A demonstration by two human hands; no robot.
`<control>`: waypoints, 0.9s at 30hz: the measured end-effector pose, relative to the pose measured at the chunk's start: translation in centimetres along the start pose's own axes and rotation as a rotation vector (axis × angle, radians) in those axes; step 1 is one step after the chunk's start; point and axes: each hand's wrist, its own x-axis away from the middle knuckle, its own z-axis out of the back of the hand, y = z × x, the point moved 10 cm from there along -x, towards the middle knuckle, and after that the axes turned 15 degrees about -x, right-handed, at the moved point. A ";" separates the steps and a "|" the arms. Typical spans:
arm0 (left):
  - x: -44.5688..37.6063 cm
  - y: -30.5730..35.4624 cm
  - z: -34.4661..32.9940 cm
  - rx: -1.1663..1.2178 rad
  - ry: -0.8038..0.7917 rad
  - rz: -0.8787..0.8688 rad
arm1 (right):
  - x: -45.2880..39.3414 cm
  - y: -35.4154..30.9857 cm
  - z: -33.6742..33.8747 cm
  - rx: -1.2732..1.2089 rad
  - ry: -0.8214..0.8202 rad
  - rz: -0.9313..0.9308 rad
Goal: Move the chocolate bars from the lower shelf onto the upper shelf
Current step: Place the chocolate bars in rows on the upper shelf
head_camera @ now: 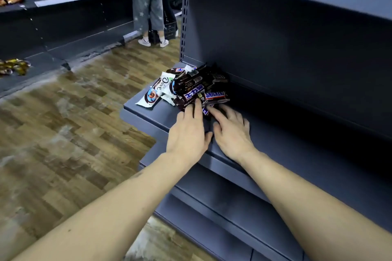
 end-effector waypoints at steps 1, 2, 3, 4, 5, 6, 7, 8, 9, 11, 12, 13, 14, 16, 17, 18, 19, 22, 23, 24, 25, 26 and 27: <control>-0.1 0.1 0.0 -0.008 -0.004 -0.016 | 0.0 -0.1 0.0 0.012 0.005 0.006; -0.1 0.2 -0.1 -0.014 -0.014 -0.034 | 0.1 -0.1 0.2 0.011 0.025 0.010; -0.2 0.4 -0.2 -0.024 -0.025 -0.056 | 0.4 -0.1 0.6 -0.008 0.061 0.008; -0.2 0.7 -0.2 -0.040 -0.036 -0.079 | 0.7 0.0 1.1 -0.044 0.103 -0.001; -0.2 1.0 -0.3 -0.059 -0.048 -0.102 | 1.0 0.2 1.5 -0.085 0.137 -0.016; -0.2 1.2 -0.3 -0.077 -0.060 -0.120 | 1.4 0.4 1.7 -0.120 0.154 -0.036; -0.3 1.4 -0.3 -0.091 -0.067 -0.133 | 1.7 0.6 1.8 -0.139 0.157 -0.047; -0.3 1.6 -0.3 -0.098 -0.073 -0.141 | 1.9 0.6 1.8 -0.143 0.151 -0.046; -0.4 1.7 -0.3 -0.100 -0.082 -0.146 | 2.1 0.4 1.7 -0.142 0.142 -0.037; -0.5 1.8 -0.3 -0.096 -0.105 -0.149 | 2.2 0.2 1.7 -0.144 0.134 -0.021; -0.6 1.7 -0.3 -0.092 -0.114 -0.144 | 2.2 0.2 1.8 -0.156 0.140 -0.028; -0.8 1.5 -0.2 -0.089 -0.122 -0.134 | 2.2 0.2 1.9 -0.182 0.156 -0.046; -1.0 1.4 -0.2 -0.089 -0.129 -0.126 | 2.3 0.5 2.1 -0.222 0.178 -0.073; -1.3 1.2 -0.3 -0.100 -0.137 -0.133 | 2.5 0.9 2.4 -0.294 0.210 -0.111; -1.4 1.3 -0.4 -0.110 -0.140 -0.147 | 2.4 0.8 2.3 -0.283 0.198 -0.107; -1.3 1.6 -0.5 -0.131 -0.139 -0.166 | 2.2 0.7 2.2 -0.234 0.166 -0.104; -1.2 1.8 -0.7 -0.158 -0.140 -0.183 | 1.9 0.6 1.9 -0.155 0.120 -0.112; -1.2 1.9 -0.9 -0.176 -0.148 -0.189 | 0.8 0.8 1.4 0.036 0.056 -0.144; -1.2 1.9 -0.9 -0.169 -0.146 -0.187 | 0.7 0.9 1.4 0.039 0.080 -0.146; -1.2 1.9 -0.9 -0.165 -0.141 -0.186 | 0.7 1.1 1.6 0.015 0.122 -0.149; -1.0 2.0 -0.8 -0.165 -0.135 -0.188 | 1.0 1.3 2.0 -0.031 0.176 -0.155; -0.8 2.2 -0.7 -0.171 -0.128 -0.195 | 1.3 1.6 2.5 -0.077 0.236 -0.161; -0.5 2.4 -0.7 -0.181 -0.122 -0.205 | 1.8 1.9 2.9 -0.104 0.297 -0.167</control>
